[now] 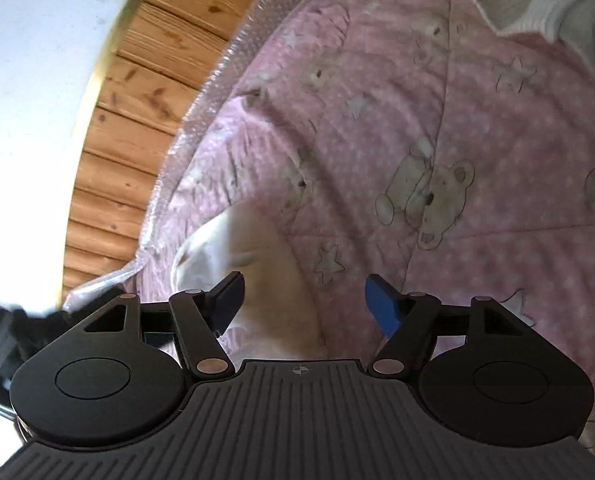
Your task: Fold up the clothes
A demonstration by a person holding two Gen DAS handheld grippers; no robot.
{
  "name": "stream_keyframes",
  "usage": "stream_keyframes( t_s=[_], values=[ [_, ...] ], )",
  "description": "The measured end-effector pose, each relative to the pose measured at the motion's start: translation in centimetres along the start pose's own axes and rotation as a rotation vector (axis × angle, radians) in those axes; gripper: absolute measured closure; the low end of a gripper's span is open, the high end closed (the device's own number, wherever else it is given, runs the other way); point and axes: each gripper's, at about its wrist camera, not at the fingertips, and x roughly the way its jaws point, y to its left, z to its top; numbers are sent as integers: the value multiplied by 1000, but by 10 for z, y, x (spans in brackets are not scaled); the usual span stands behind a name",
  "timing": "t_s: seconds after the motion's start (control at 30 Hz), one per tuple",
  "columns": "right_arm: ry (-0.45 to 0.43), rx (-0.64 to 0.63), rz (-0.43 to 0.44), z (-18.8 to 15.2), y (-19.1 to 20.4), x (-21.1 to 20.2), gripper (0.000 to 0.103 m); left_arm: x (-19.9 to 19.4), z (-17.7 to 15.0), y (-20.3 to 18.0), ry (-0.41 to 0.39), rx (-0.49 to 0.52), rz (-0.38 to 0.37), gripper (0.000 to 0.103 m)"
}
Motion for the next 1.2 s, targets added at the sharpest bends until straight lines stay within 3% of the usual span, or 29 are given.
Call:
stream_keyframes(
  t_s=[0.07, 0.13, 0.23, 0.27, 0.3, 0.33, 0.4, 0.5, 0.6, 0.67, 0.73, 0.8, 0.83, 0.87, 0.93, 0.97, 1.0, 1.13, 1.2],
  values=[
    [3, -42, 31, -1, 7, -2, 28, -29, -10, 9, -45, 18, 89, 24],
    [24, -86, 36, -4, 14, 5, 24, -66, -24, 22, -98, 33, 236, 21],
    [59, -184, -70, -9, 23, 24, 27, -71, -14, 35, -117, 64, 316, 20],
    [72, -231, -122, -12, 28, 31, 33, -70, -9, 38, -121, 75, 336, 20],
    [81, -301, -170, -17, 35, 35, 50, -69, -5, 42, -124, 86, 357, 20],
    [102, -399, -217, -22, 44, 39, 90, -69, 0, 46, -127, 97, 377, 22],
    [130, -532, -301, -26, 54, 41, 91, -67, 10, 53, -134, 118, 417, 22],
    [113, -581, -409, -15, 53, 34, 93, -65, 24, 64, -145, 151, 478, 19],
    [115, -624, -441, -5, 58, 25, 93, -62, 38, 75, -155, 183, 539, 15],
    [127, -638, -405, 1, 65, 19, 84, -61, 48, 83, -162, 205, 579, 13],
    [79, -650, -383, 9, 76, 10, 47, -59, 57, 90, -169, 227, 620, 16],
    [61, -678, -382, 15, 82, 13, 35, -37, 71, 95, -127, 284, 613, 30],
    [63, -690, -382, 18, 83, 16, 35, -25, 77, 96, -107, 318, 605, 22],
    [65, -703, -382, 21, 84, 19, 35, -15, 77, 95, -106, 372, 585, 23],
    [68, -729, -382, 26, 87, 25, 45, -3, 73, 89, -101, 461, 566, 52],
    [70, -742, -382, 29, 89, 28, 56, -2, 71, 86, -97, 480, 536, 78],
    [72, -755, -382, 32, 90, 31, 85, -5, 72, 83, -83, 476, 498, 98],
    [79, -806, -382, 43, 96, 43, 93, -54, 80, 65, -76, 527, 448, 98],
    [82, -832, -382, 48, 99, 49, 97, -73, 100, 61, -57, 539, 485, 96]
  ],
)
